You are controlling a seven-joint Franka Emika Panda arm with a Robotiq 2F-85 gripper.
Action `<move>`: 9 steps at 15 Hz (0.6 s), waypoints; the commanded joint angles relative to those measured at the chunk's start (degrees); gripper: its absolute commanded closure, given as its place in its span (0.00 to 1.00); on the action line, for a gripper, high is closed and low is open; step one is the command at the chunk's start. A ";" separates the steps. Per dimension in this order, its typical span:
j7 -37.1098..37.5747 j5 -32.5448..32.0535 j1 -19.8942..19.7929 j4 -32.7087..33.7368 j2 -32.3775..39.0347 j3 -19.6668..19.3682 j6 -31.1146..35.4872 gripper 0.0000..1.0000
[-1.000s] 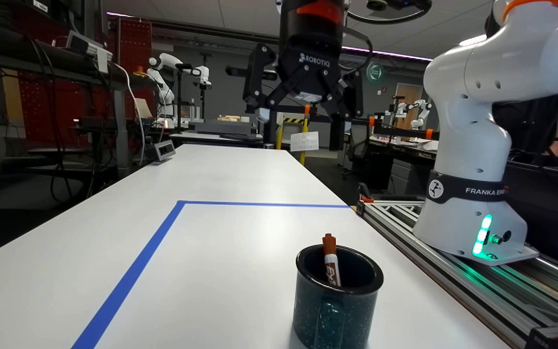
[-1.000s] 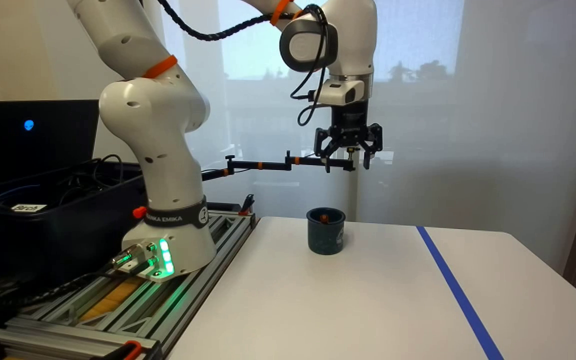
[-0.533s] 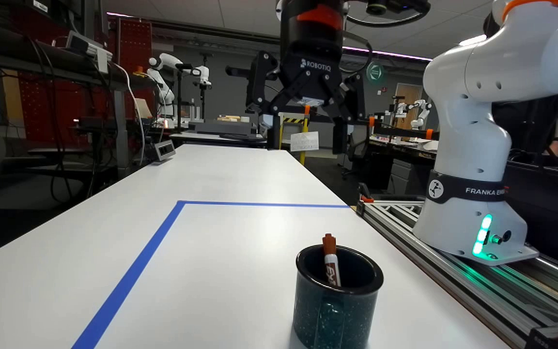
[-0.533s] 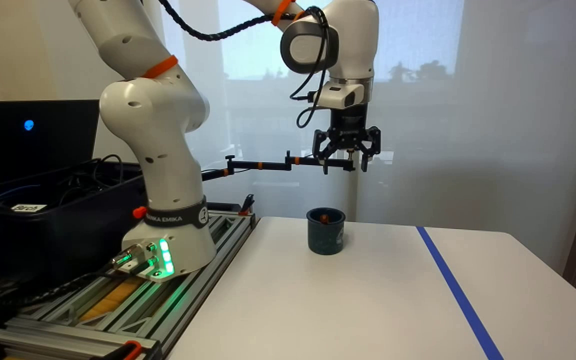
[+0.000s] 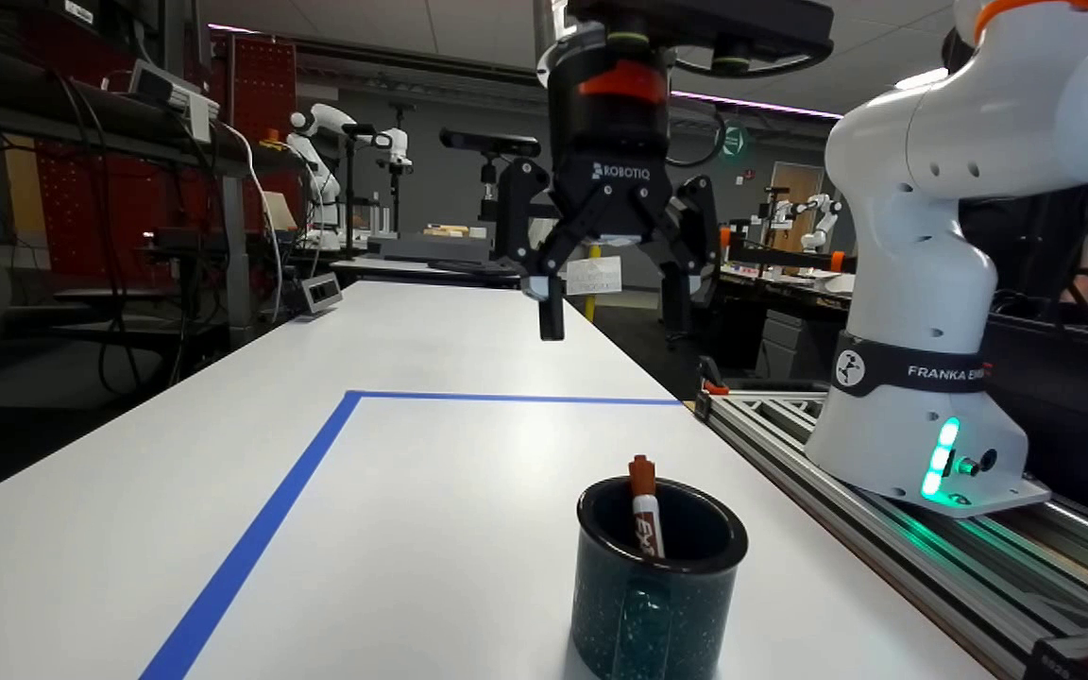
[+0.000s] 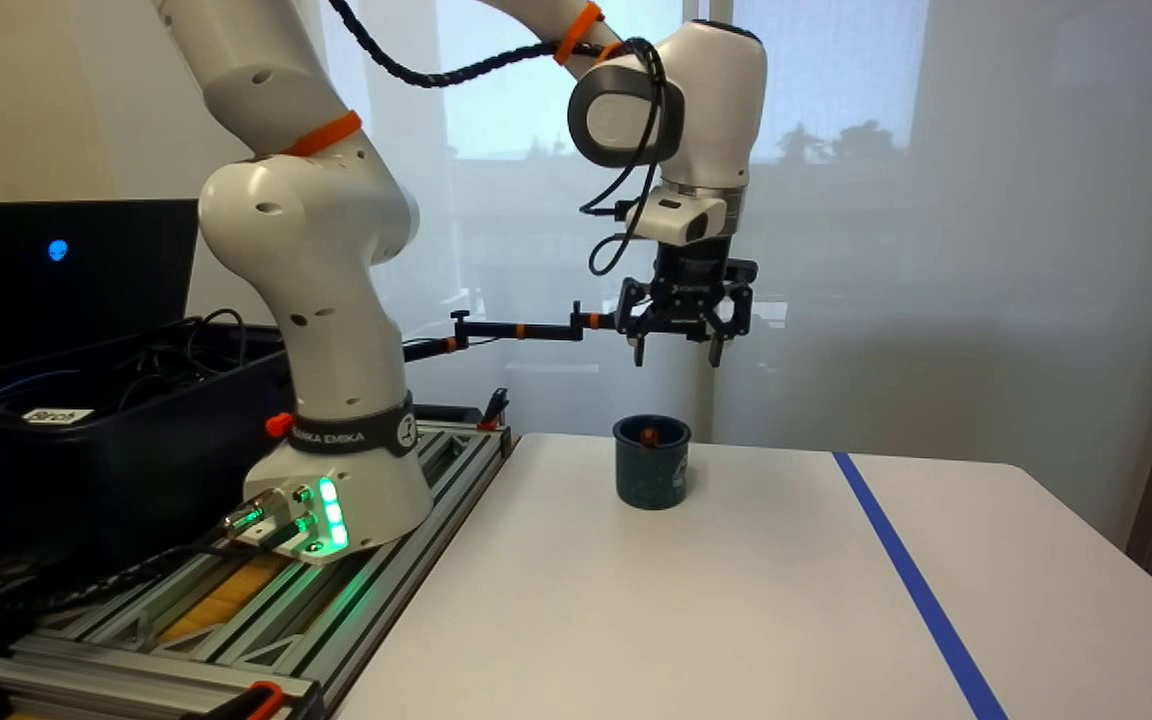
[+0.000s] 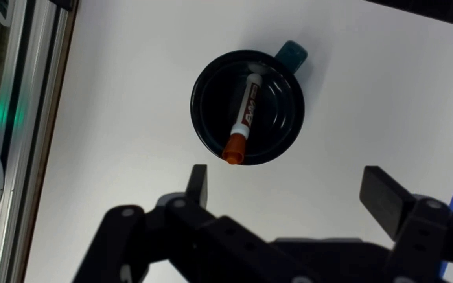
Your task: Remove the marker from the cup
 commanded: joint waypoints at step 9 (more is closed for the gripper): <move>-0.19 -0.91 0.61 0.00 8.37 -0.25 0.74 0.00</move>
